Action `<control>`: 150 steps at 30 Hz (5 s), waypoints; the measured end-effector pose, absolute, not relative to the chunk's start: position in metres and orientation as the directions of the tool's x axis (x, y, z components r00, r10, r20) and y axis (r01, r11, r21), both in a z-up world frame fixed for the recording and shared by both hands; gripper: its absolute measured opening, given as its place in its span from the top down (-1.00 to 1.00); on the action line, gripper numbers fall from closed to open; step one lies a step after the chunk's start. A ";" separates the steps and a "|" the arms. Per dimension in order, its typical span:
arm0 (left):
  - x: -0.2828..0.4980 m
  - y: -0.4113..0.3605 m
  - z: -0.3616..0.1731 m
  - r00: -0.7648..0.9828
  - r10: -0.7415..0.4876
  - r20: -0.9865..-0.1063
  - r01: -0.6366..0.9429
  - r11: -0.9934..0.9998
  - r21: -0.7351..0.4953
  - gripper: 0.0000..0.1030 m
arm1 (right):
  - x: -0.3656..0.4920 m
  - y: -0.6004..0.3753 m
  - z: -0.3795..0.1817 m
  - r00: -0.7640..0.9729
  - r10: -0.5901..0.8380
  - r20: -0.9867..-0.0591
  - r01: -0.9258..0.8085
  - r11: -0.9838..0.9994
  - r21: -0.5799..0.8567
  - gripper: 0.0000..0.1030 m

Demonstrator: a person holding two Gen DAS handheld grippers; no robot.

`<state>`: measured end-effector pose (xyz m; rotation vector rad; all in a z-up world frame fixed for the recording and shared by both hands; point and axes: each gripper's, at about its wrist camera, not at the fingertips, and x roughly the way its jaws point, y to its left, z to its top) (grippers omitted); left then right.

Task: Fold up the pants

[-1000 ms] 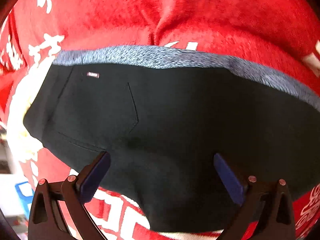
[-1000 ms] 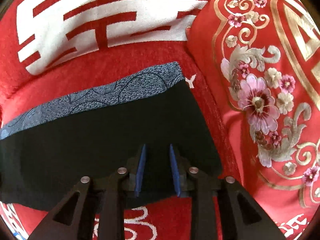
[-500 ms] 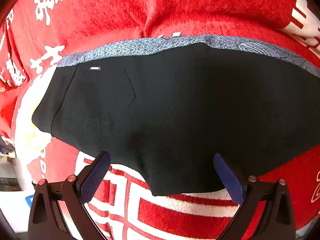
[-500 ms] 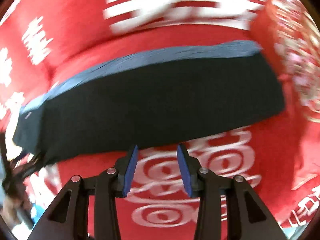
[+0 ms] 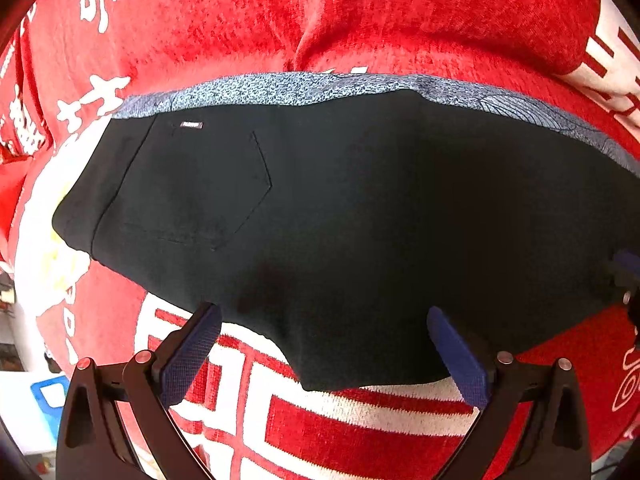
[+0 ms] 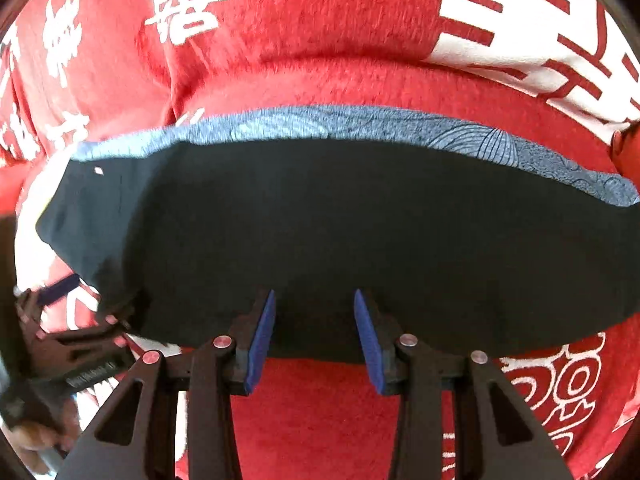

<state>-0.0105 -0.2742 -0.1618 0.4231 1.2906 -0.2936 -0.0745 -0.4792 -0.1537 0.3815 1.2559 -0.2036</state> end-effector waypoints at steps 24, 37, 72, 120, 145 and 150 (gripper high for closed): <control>0.056 -0.247 -0.137 0.243 0.037 -0.969 0.426 0.894 0.141 -1.00 | -0.129 -0.473 -0.138 0.249 0.061 -0.967 0.515 0.837 0.185 0.11; 0.052 -0.284 -0.141 0.179 0.000 -0.984 0.492 0.866 0.090 -1.00 | -0.132 -0.487 -0.143 0.251 0.080 -0.965 0.592 0.776 0.218 0.00; -0.057 -0.492 -0.133 0.148 -0.046 -0.988 0.731 0.678 0.078 -1.00 | -0.276 -0.635 -0.161 0.502 0.164 -0.850 0.767 0.371 0.524 -0.15; -0.118 -0.536 -0.160 0.111 -0.215 -0.970 0.723 0.688 -0.070 -0.89 | -0.262 -0.735 -0.141 0.753 0.030 -0.658 0.624 0.285 0.727 0.73; 0.015 -0.346 -0.119 0.234 -0.135 -0.963 0.560 0.829 0.020 -0.88 | -0.102 -0.525 -0.071 0.550 0.016 -0.835 0.430 0.851 0.300 0.69; 0.042 -0.297 -0.129 0.228 -0.096 -0.969 0.495 0.868 0.030 -0.88 | -0.067 -0.456 -0.101 0.460 -0.030 -0.887 0.397 0.901 0.175 0.67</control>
